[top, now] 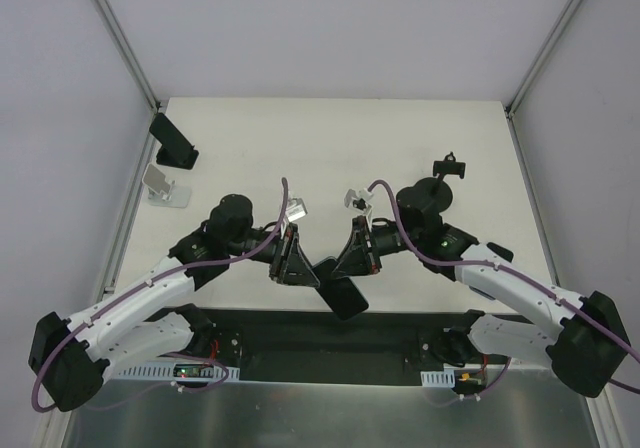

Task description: Place the phone on the phone stand

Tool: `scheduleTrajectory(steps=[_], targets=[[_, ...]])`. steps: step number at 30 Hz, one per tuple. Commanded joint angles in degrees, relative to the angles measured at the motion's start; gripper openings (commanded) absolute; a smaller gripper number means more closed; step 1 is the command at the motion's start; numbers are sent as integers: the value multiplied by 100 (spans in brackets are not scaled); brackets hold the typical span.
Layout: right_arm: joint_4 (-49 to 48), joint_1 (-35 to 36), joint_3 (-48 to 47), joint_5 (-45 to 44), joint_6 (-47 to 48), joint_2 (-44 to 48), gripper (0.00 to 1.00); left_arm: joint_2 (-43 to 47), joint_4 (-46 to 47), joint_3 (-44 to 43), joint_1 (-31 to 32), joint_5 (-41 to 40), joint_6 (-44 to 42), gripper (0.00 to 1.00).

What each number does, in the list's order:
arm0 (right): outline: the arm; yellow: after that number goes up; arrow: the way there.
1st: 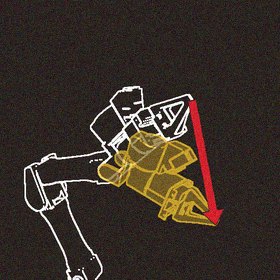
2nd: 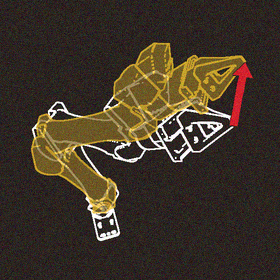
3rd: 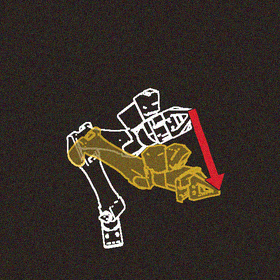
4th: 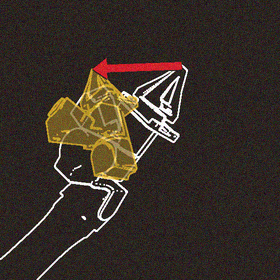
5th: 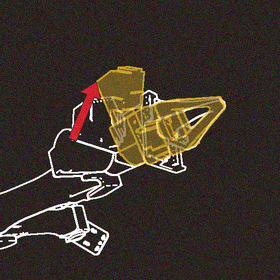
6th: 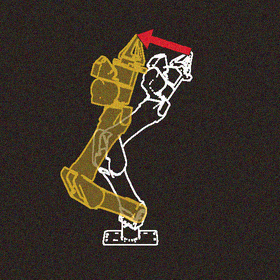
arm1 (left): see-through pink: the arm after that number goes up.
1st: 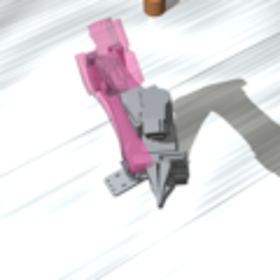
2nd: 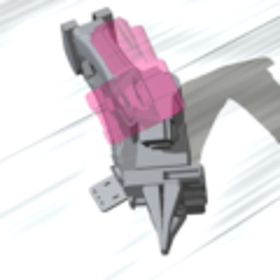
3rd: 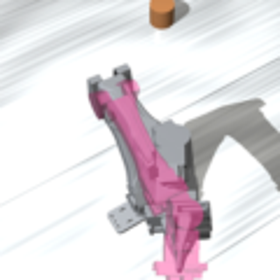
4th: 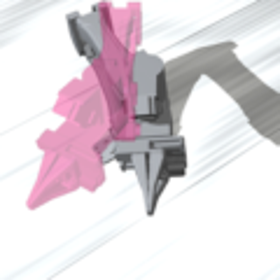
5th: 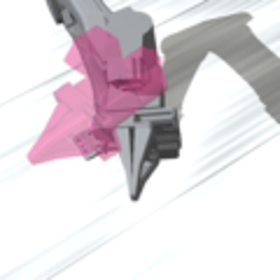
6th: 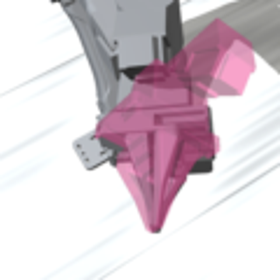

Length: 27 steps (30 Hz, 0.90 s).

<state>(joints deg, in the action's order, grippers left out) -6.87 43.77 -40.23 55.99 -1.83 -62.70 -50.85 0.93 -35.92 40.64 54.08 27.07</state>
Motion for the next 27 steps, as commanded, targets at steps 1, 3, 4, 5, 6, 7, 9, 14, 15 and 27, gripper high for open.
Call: scheduleTrajectory(steps=[1,3,4,5,6,7,9,14,15,27], targets=[[-288,70,-354,185,95,205,1,-179,197,-266,242,366,9,28],[-279,97,-424,184,86,170,1,-311,188,-327,347,427,-52,27],[-271,114,-442,185,86,153,1,-346,180,-363,365,427,-70,27],[-262,140,-459,185,86,152,1,-364,188,-380,383,427,-88,27],[-253,149,-477,185,95,144,1,-364,180,-380,392,427,-105,27],[-253,158,-495,176,95,152,1,-364,180,-398,418,445,-105,26],[-253,176,-495,158,86,196,1,-329,180,-407,444,454,-97,22],[-253,298,-539,185,95,153,1,-153,180,-380,524,314,-70,29],[-253,316,-539,176,103,144,1,-136,180,-398,524,304,-62,30],[-446,650,-565,0,16,39,1,101,-249,-556,532,-107,-306,0]])
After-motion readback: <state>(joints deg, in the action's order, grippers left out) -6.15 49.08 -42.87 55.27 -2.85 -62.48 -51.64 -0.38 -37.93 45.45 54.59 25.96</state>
